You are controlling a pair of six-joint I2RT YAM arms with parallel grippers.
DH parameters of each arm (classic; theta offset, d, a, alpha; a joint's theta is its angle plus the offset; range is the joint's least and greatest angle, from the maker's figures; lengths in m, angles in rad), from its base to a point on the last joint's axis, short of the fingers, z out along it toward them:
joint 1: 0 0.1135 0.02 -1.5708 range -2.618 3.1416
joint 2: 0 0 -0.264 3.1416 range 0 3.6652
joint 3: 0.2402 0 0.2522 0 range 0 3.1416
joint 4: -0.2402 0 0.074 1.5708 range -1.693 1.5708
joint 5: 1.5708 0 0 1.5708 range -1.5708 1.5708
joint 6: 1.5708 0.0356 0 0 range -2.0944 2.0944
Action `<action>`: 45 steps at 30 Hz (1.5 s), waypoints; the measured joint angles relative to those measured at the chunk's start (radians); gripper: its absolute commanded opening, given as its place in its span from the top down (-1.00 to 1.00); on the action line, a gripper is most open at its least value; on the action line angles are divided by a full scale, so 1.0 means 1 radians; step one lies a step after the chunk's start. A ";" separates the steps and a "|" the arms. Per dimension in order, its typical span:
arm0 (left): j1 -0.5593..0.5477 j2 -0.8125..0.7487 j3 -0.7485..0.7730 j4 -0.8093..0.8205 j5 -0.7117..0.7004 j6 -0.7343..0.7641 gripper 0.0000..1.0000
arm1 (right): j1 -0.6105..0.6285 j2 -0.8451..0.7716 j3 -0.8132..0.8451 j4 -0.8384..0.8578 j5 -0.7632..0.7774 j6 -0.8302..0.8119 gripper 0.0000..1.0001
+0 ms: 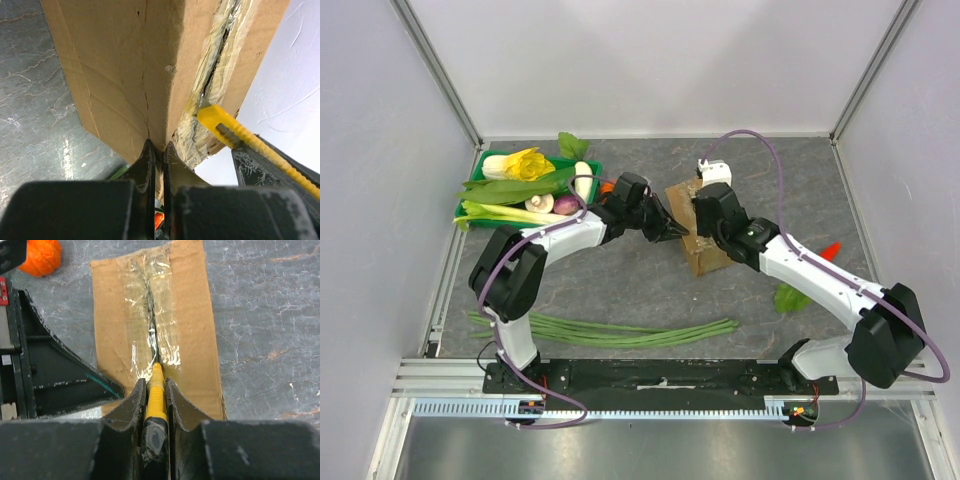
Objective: Unpack the express box
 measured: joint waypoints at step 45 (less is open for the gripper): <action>-0.024 0.010 0.121 -0.194 -0.135 0.071 0.33 | 0.001 -0.177 0.091 -0.369 -0.127 0.079 1.00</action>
